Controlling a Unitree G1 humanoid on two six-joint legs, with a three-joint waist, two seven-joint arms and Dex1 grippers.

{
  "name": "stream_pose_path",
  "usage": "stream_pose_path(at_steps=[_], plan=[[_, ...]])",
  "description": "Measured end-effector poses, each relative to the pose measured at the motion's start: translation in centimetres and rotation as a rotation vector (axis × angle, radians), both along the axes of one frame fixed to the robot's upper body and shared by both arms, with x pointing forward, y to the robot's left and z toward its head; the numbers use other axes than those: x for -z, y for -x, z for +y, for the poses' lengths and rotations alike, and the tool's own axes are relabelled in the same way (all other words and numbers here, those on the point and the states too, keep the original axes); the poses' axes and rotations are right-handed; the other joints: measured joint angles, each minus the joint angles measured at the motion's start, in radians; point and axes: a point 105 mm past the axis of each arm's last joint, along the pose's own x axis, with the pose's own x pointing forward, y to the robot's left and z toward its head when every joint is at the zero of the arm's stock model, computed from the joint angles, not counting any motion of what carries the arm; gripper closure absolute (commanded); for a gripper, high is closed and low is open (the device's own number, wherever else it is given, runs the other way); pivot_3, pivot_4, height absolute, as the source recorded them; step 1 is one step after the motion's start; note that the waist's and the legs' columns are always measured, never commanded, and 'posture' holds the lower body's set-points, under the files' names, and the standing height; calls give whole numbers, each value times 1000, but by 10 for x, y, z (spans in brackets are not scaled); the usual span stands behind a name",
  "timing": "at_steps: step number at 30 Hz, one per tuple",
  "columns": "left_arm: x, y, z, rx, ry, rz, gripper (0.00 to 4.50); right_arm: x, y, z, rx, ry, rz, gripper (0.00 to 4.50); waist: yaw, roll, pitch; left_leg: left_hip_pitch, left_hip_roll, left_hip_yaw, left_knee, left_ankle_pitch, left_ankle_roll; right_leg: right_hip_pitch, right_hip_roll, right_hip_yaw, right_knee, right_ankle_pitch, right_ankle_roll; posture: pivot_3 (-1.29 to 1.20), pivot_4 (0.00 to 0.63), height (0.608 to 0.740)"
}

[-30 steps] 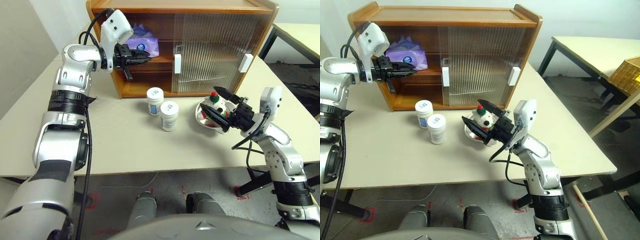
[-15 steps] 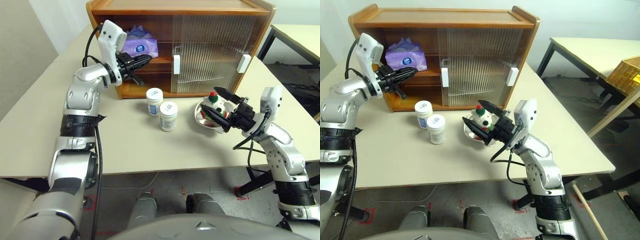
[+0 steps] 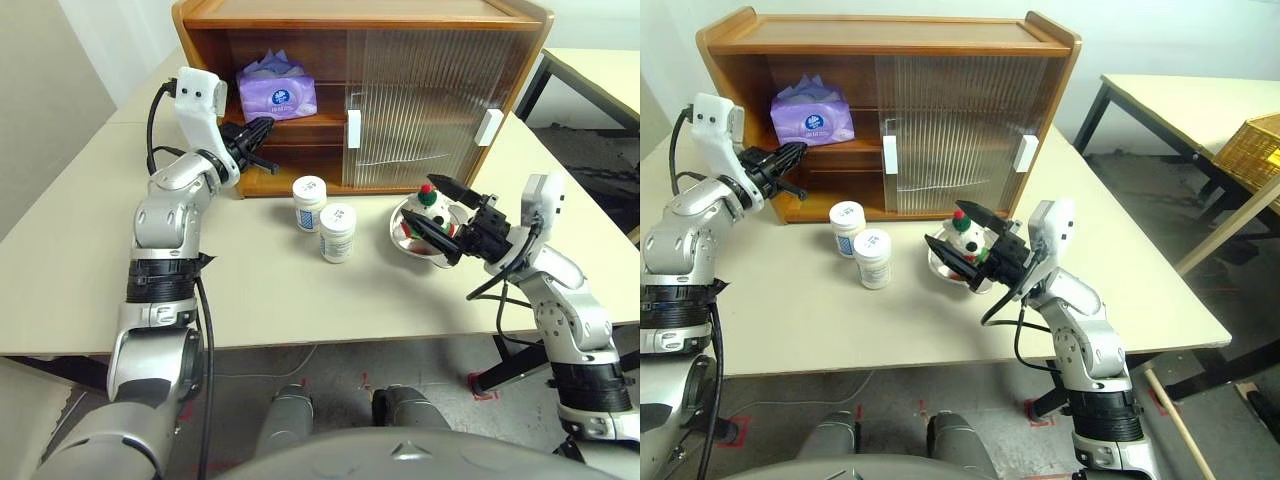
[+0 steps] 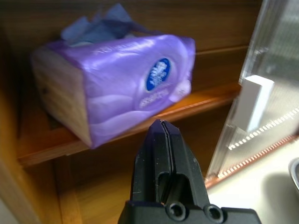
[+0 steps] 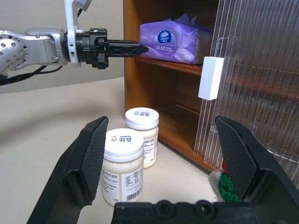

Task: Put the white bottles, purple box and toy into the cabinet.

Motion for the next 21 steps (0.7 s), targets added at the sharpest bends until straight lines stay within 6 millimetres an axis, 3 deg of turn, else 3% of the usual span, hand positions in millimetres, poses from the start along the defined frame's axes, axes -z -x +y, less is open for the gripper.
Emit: stream_pose_path(at_steps=[8, 21], plan=[[14, -14, -1, -39, 37, 21, 4464, -1, 0, 0, 2, -2, -3, 0, 0, -1, 1, 1, 0, 0, 0, -2, -4, 0, 0, 1, 0, 0, 0, 67, 64, 740], [16, -31, -5, -50, 54, -6, 4464, -1, 1, 0, 6, -3, -3, 0, -3, -3, 2, 1, 0, 0, -1, -3, -3, 0, 1, 2, -2, -1, 2, 57, 60, 740]])
